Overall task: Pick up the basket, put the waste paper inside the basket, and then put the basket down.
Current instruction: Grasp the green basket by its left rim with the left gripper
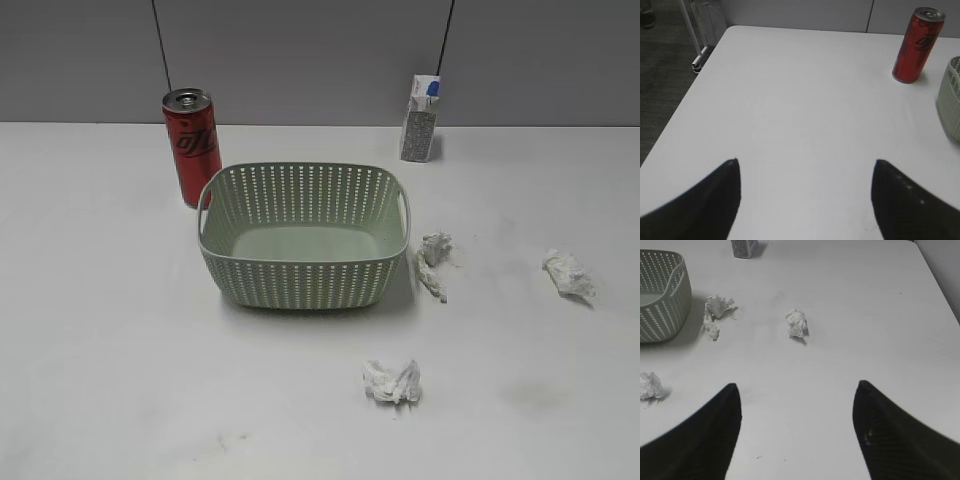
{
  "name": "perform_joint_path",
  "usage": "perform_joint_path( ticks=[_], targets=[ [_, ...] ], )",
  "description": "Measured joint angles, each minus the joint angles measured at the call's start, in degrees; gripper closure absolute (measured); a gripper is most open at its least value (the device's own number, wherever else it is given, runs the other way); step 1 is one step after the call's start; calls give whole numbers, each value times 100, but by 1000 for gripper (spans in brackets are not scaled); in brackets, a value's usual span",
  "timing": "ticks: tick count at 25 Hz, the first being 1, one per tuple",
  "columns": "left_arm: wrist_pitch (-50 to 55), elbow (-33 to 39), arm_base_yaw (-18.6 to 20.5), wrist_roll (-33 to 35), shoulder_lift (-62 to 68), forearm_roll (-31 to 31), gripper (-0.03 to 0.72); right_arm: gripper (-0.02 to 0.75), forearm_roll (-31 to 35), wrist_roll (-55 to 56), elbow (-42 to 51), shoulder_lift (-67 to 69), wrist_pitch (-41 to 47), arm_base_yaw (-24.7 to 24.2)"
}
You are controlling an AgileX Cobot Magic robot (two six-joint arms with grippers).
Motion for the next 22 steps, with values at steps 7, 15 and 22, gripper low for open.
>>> perform_joint_path(
  ticks=[7, 15, 22],
  targets=[
    [0, 0, 0, 0, 0, 0, 96, 212, 0, 5, 0, 0, -2, 0],
    [0, 0, 0, 0, 0, 0, 96, 213, 0, 0, 0, 0, -2, 0],
    [-6, 0, 0, 0, 0, 0, 96, 213, 0, 0, 0, 0, -2, 0]
  ],
)
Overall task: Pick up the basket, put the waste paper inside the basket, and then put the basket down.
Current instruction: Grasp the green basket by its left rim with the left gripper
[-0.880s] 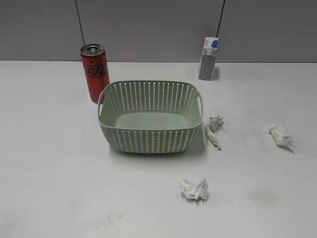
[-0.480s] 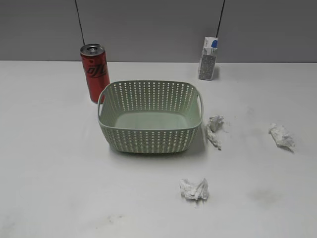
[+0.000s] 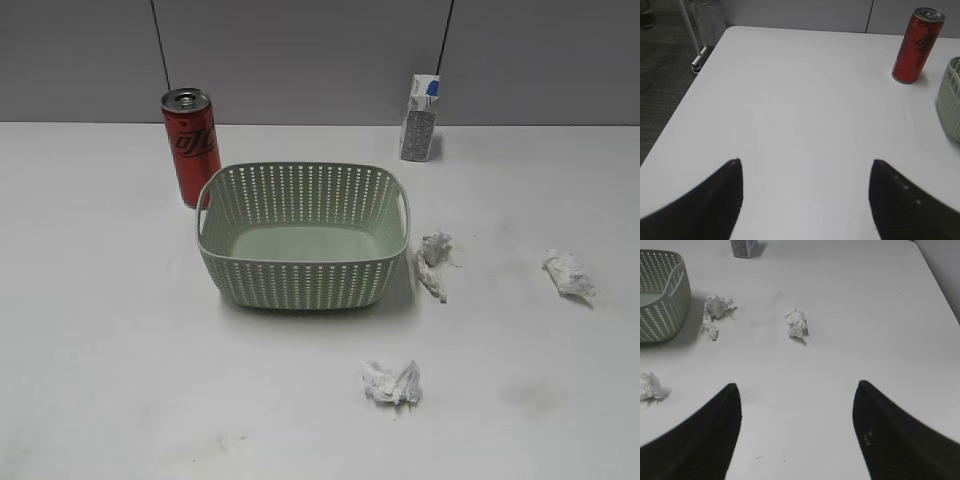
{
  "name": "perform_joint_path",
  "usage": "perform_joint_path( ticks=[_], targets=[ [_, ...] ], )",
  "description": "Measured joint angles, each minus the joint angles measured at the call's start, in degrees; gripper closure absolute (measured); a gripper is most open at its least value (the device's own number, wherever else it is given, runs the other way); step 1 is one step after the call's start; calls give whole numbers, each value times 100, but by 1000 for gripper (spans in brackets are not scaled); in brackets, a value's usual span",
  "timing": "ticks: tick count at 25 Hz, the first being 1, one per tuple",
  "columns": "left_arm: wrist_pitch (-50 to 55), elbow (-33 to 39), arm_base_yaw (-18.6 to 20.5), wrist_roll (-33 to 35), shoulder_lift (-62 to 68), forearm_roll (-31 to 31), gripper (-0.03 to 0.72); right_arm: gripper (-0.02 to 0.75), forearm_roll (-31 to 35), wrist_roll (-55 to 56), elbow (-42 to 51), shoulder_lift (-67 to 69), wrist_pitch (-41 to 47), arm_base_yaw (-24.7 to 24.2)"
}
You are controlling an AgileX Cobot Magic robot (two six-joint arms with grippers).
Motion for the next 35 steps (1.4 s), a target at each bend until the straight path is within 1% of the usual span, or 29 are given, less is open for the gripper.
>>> perform_joint_path(
  ticks=[4, 8, 11, 14, 20, 23, 25, 27, 30, 35],
  targets=[
    [-172, -75, 0, 0, 23, -4, 96, 213, 0, 0, 0, 0, 0, 0],
    [-922, -229, 0, 0, 490, -113, 96, 214, 0, 0, 0, 0, 0, 0],
    [-1432, -385, 0, 0, 1180, -259, 96, 214, 0, 0, 0, 0, 0, 0],
    [-1620, -680, 0, 0, 2077, -346, 96, 214, 0, 0, 0, 0, 0, 0],
    [-1654, -1481, 0, 99, 3855, -474, 96, 214, 0, 0, 0, 0, 0, 0],
    [-1540, -1879, 0, 205, 4737, -732, 96, 214, 0, 0, 0, 0, 0, 0],
    [-1492, -2106, -12, 445, 5316, -999, 96, 214, 0, 0, 0, 0, 0, 0],
    [-1465, -2356, -53, 692, 5809, -1247, 96, 214, 0, 0, 0, 0, 0, 0],
    [-1381, -2689, -185, 833, 6484, -1527, 96, 214, 0, 0, 0, 0, 0, 0],
    [-1332, -3115, -618, 879, 7389, -1624, 96, 214, 0, 0, 0, 0, 0, 0]
  ],
)
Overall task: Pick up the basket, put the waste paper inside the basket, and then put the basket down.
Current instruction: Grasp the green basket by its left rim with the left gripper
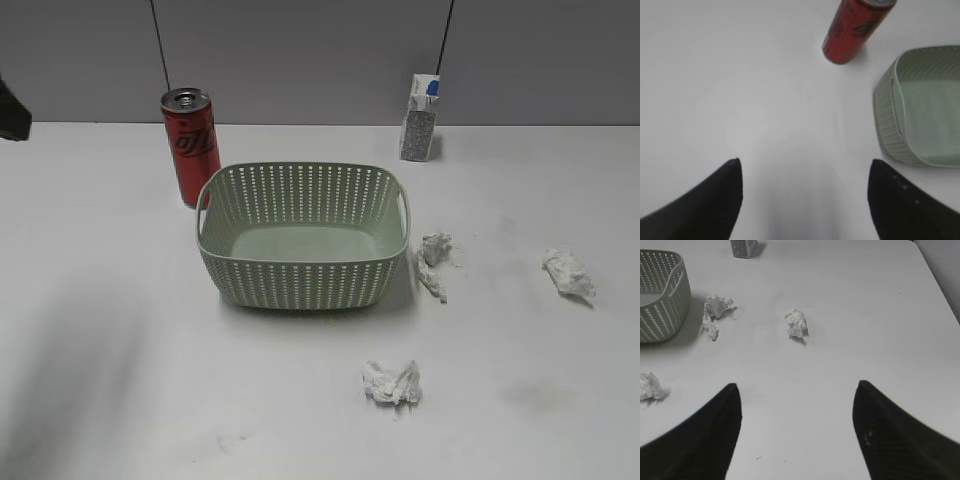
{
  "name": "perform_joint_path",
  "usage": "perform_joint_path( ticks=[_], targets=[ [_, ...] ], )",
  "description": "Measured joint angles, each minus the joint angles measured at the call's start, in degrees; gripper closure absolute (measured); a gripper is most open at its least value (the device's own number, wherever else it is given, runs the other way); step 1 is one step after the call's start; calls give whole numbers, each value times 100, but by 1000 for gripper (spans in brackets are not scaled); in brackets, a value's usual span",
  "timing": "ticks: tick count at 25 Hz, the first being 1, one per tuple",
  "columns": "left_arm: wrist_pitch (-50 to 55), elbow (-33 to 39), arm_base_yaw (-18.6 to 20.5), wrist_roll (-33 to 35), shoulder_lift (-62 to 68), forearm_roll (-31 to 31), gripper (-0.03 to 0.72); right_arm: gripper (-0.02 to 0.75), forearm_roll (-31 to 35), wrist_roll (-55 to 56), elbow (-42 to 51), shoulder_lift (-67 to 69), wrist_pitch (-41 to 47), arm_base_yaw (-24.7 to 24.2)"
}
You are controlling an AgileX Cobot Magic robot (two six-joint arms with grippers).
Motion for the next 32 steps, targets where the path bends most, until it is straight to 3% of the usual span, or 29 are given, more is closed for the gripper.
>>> perform_joint_path(
  ticks=[6, 15, 23, 32],
  targets=[
    [12, -654, -724, -26, 1114, -11, 97, 214, 0, 0, 0, 0, 0, 0],
    [383, -1891, -1503, -873, 2751, 193, 97, 214, 0, 0, 0, 0, -4, 0],
    [878, -2804, -1650, -1465, 3824, 585, 97, 214, 1, 0, 0, 0, -4, 0],
    [829, -2890, -1674, -1545, 4442, 603, 104, 214, 1, 0, 0, 0, -4, 0]
  ],
)
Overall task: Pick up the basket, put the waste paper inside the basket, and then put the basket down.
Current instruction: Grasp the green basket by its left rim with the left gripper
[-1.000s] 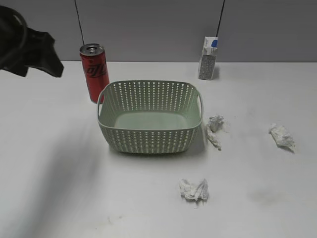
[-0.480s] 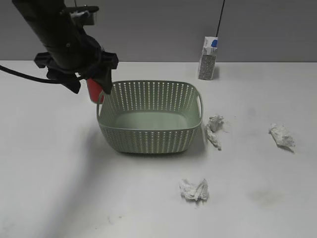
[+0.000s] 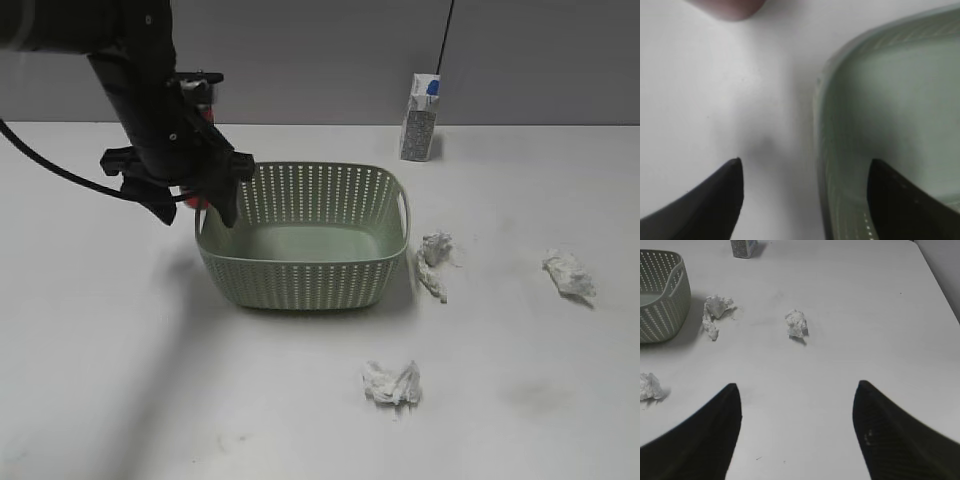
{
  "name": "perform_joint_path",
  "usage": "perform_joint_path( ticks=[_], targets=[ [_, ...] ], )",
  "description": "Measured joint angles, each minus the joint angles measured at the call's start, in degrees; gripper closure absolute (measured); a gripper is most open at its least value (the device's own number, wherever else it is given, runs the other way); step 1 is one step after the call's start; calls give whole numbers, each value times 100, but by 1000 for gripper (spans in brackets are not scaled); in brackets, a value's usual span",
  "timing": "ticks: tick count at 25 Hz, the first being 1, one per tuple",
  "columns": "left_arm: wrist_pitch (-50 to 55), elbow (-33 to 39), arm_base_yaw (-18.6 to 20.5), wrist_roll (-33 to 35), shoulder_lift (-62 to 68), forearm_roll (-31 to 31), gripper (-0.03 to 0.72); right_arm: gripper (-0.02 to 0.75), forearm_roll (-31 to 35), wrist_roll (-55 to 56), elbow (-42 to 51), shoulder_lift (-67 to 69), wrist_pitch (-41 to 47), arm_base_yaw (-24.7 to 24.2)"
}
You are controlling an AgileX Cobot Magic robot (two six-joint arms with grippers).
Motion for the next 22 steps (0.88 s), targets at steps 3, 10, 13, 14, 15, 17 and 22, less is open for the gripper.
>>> perform_joint_path(
  ticks=[3, 10, 13, 14, 15, 17, 22],
  targets=[
    [-15, 0, -4, -7, 70, 0, 139, 214, 0, 0, 0, 0, 0, 0],
    [-64, 0, -6, -13, 250, -64, 328, 214, 5, 0, 0, 0, 0, 0],
    [-64, 0, -11, -13, 262, -78, 442, 214, 5, 0, 0, 0, 0, 0],
    [-70, 0, -11, -13, 262, -90, 479, 214, 5, 0, 0, 0, 0, 0],
    [-70, 0, -11, -23, 262, -97, 525, 214, 5, 0, 0, 0, 0, 0],
    [-46, -6, -16, -42, 262, -106, 619, 214, 5, 0, 0, 0, 0, 0],
    [89, -28, 21, -136, 171, -113, 688, 214, 5, 0, 0, 0, 0, 0]
  ],
)
